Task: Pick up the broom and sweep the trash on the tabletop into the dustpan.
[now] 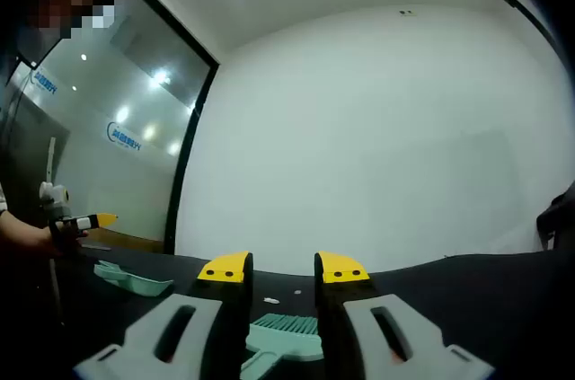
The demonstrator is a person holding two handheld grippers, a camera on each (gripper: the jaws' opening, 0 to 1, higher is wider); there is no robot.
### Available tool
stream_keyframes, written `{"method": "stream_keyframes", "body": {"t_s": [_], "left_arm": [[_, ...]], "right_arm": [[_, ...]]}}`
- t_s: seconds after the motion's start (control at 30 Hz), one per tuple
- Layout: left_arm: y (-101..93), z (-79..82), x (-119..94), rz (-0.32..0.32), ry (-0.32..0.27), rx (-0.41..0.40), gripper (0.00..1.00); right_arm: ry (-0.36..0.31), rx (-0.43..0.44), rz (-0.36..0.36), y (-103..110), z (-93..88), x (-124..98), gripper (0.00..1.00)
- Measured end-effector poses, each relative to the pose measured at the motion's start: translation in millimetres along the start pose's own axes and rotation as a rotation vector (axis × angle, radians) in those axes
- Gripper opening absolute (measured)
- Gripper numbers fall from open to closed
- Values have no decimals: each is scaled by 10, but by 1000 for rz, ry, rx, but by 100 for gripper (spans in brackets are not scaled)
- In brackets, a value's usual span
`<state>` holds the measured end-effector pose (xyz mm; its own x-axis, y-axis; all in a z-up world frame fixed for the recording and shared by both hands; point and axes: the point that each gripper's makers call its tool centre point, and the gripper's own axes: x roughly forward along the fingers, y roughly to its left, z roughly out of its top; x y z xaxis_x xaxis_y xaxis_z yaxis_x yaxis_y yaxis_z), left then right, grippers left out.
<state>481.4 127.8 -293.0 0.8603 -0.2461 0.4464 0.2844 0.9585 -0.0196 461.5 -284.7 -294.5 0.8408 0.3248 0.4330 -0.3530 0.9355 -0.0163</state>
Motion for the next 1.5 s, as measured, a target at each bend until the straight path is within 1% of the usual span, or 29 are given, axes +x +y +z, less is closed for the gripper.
{"method": "stream_keyframes", "body": {"t_s": [0.6, 0.7, 0.77, 0.83, 0.87, 0.9, 0.93, 1.0, 1.07, 1.13, 1.17, 1.23, 1.27, 1.3, 1.33, 1.37, 1.4, 1.43, 1.47, 1.5], "left_arm": [[-45, -29, 0, -5, 19, 5, 24], [0, -61, 45, -6, 27, 8, 24], [-11, -76, 64, -14, 36, 13, 24], [-58, -108, 94, -37, 55, 18, 25], [-96, -156, 116, -58, 86, 9, 25], [-117, -162, 133, -70, 94, 10, 26], [-140, -180, 156, -79, 115, -1, 26], [-200, -168, 145, -86, 146, -7, 28], [-336, -153, 64, -119, 180, -9, 29], [-456, -203, -54, -156, 224, 26, 31], [-529, -230, -146, -184, 251, 17, 33], [-597, -241, -275, -200, 282, 16, 33], [-653, -257, -382, -222, 305, 23, 33], [-692, -263, -453, -232, 321, 11, 33], [-741, -285, -549, -240, 352, -24, 33], [-786, -280, -607, -247, 366, -63, 32], [-881, -269, -679, -268, 382, -133, 32], [-968, -270, -731, -291, 402, -170, 33], [-1081, -274, -797, -321, 425, -192, 34], [-1116, -283, -813, -322, 427, -162, 36]], "right_arm": [[6, -8, 7, 0, -18, 12, 25], [8, -10, 8, -3, -24, 17, 25], [14, -11, 10, 6, -36, 32, 25], [23, -9, 12, 12, -51, 33, 25], [23, -7, 12, 12, -51, 28, 25], [20, -6, 13, 14, -47, 25, 25], [17, 0, 12, 14, -40, 22, 25], [18, 8, 11, 11, -40, 20, 25], [19, 17, 17, 25, -40, 23, 25], [19, 19, 25, 36, -42, 22, 25], [22, 19, 29, 45, -45, 26, 25], [27, 19, 35, 57, -54, 31, 25], [30, 18, 40, 68, -61, 37, 26], [32, 17, 45, 78, -65, 41, 26], [39, 20, 52, 96, -74, 50, 26], [42, 19, 53, 104, -76, 57, 26], [44, 11, 62, 124, -80, 67, 26], [55, 13, 67, 142, -90, 78, 26], [82, -17, 73, 174, -118, 90, 27], [93, -41, 94, 229, -127, 96, 28]]}}
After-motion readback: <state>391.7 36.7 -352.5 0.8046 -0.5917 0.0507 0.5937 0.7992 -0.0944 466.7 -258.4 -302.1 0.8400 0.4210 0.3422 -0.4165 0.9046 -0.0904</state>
